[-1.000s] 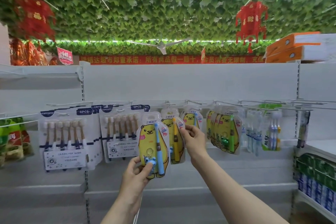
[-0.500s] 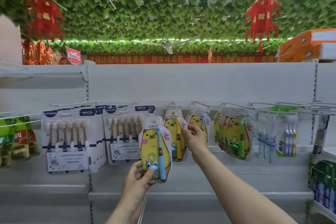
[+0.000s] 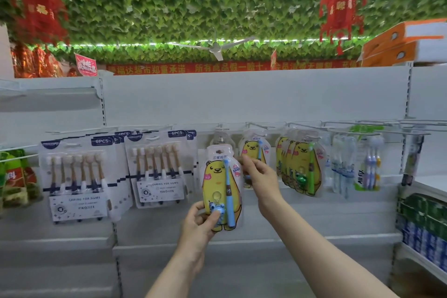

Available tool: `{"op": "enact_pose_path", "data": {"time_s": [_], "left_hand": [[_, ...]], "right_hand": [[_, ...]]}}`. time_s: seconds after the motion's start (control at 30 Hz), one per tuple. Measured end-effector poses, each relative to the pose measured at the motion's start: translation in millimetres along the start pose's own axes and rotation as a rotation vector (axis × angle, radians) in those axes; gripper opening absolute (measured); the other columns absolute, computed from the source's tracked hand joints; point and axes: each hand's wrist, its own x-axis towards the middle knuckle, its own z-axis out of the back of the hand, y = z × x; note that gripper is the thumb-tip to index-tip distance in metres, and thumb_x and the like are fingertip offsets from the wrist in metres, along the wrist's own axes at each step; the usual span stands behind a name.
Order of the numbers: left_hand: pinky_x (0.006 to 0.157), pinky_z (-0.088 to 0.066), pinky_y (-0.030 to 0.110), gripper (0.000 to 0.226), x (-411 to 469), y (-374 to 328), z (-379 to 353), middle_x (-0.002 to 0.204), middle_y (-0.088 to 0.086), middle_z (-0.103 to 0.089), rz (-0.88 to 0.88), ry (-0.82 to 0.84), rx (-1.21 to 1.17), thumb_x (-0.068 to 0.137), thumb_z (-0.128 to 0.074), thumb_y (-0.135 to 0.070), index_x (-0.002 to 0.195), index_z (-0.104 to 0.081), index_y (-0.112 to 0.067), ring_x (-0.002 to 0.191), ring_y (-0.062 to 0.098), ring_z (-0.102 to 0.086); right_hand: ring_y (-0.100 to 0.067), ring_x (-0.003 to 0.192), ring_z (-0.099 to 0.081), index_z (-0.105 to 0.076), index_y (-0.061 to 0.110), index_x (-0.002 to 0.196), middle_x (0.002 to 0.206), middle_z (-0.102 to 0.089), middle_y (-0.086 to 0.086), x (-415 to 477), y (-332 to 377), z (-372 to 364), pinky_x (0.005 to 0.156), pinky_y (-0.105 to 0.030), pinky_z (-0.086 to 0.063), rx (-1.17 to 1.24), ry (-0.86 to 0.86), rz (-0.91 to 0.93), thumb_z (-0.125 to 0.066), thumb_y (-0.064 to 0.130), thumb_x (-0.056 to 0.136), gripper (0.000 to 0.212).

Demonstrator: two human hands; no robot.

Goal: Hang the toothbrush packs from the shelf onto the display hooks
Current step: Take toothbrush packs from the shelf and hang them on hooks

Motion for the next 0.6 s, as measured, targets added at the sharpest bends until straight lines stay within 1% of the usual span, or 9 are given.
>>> {"op": "enact_pose_path", "data": {"time_s": [0.07, 0.13, 0.2, 0.27, 0.33, 0.4, 0.47, 0.53, 0.6], "left_hand": [[0.085, -0.055, 0.043, 0.026, 2.0, 1.9, -13.9, 0.096, 0.016, -0.076, 0.007, 0.023, 0.002, 0.089, -0.067, -0.003, 0.112, -0.056, -0.007, 0.090, 0.031, -0.071], [0.083, -0.055, 0.042, 0.027, 3.9, 3.3, -26.7, 0.096, 0.017, -0.075, 0.013, 0.038, -0.005, 0.088, -0.068, -0.002, 0.112, -0.056, -0.008, 0.090, 0.031, -0.071], [0.087, -0.056, 0.045, 0.028, 5.7, 4.2, -38.1, 0.096, 0.016, -0.075, 0.015, 0.058, 0.007, 0.088, -0.068, -0.002, 0.113, -0.057, -0.007, 0.092, 0.033, -0.071], [0.091, -0.055, 0.048, 0.029, 7.5, 4.7, -48.6, 0.097, 0.014, -0.076, 0.009, 0.077, 0.026, 0.088, -0.070, -0.004, 0.114, -0.057, -0.008, 0.096, 0.034, -0.071], [0.090, -0.055, 0.047, 0.027, 9.1, 3.8, -59.5, 0.098, 0.013, -0.076, -0.003, 0.092, 0.033, 0.087, -0.070, -0.005, 0.111, -0.058, -0.011, 0.097, 0.032, -0.071], [0.091, -0.055, 0.048, 0.027, 10.8, 2.4, -69.9, 0.099, 0.012, -0.076, -0.014, 0.105, 0.035, 0.088, -0.070, -0.004, 0.111, -0.059, -0.011, 0.098, 0.031, -0.071], [0.094, -0.055, 0.049, 0.029, 12.3, 1.1, -78.7, 0.098, 0.009, -0.076, -0.014, 0.122, 0.033, 0.088, -0.070, -0.005, 0.114, -0.058, -0.011, 0.099, 0.030, -0.071], [0.094, -0.055, 0.050, 0.029, 13.3, 1.1, -85.1, 0.096, 0.007, -0.077, -0.015, 0.132, 0.030, 0.088, -0.070, -0.006, 0.113, -0.058, -0.012, 0.097, 0.029, -0.072], [0.094, -0.055, 0.050, 0.027, 14.0, 3.1, -88.6, 0.094, 0.006, -0.077, -0.029, 0.134, 0.035, 0.088, -0.070, -0.006, 0.112, -0.059, -0.014, 0.096, 0.028, -0.072]], "right_hand": [[-0.008, 0.083, -0.067, -0.076, 0.014, 0.093, 0.093, -0.076, -0.004, -10.7, 10.9, 6.1, 0.076, -0.023, -0.054, 0.010, 0.011, 0.031, -0.071, 0.035, 0.090, 0.022], [-0.004, 0.077, -0.068, -0.075, 0.012, 0.094, 0.085, -0.075, 0.000, -16.1, 22.1, 14.8, 0.068, -0.018, -0.053, 0.021, -0.016, 0.066, -0.074, 0.026, 0.088, 0.015], [-0.001, 0.071, -0.067, -0.073, 0.010, 0.094, 0.079, -0.074, 0.003, -16.9, 30.8, 24.6, 0.064, -0.014, -0.052, 0.029, -0.034, 0.102, -0.076, 0.016, 0.087, 0.010], [-0.002, 0.070, -0.068, -0.072, 0.004, 0.096, 0.081, -0.074, -0.001, -15.4, 36.7, 34.1, 0.063, -0.014, -0.052, 0.035, -0.058, 0.129, -0.077, 0.012, 0.086, 0.013], [-0.003, 0.071, -0.068, -0.072, 0.002, 0.098, 0.084, -0.074, -0.004, -12.0, 40.7, 43.0, 0.064, -0.015, -0.052, 0.029, -0.089, 0.156, -0.077, 0.012, 0.085, 0.017], [-0.003, 0.071, -0.068, -0.073, 0.006, 0.097, 0.081, -0.075, 0.000, -8.4, 45.3, 50.4, 0.063, -0.015, -0.052, 0.022, -0.116, 0.172, -0.078, 0.013, 0.085, 0.015], [-0.002, 0.067, -0.067, -0.072, 0.009, 0.094, 0.075, -0.074, 0.005, -5.3, 49.6, 56.5, 0.059, -0.015, -0.051, 0.026, -0.131, 0.186, -0.078, 0.013, 0.085, 0.012], [-0.001, 0.060, -0.064, -0.072, 0.008, 0.093, 0.071, -0.073, 0.005, -2.6, 52.2, 60.7, 0.052, -0.013, -0.047, 0.020, -0.136, 0.197, -0.078, 0.012, 0.085, 0.010], [-0.004, 0.065, -0.067, -0.073, 0.008, 0.093, 0.074, -0.074, 0.002, -0.5, 51.5, 64.1, 0.055, -0.016, -0.050, 0.016, -0.143, 0.217, -0.078, 0.013, 0.084, 0.011]]}}
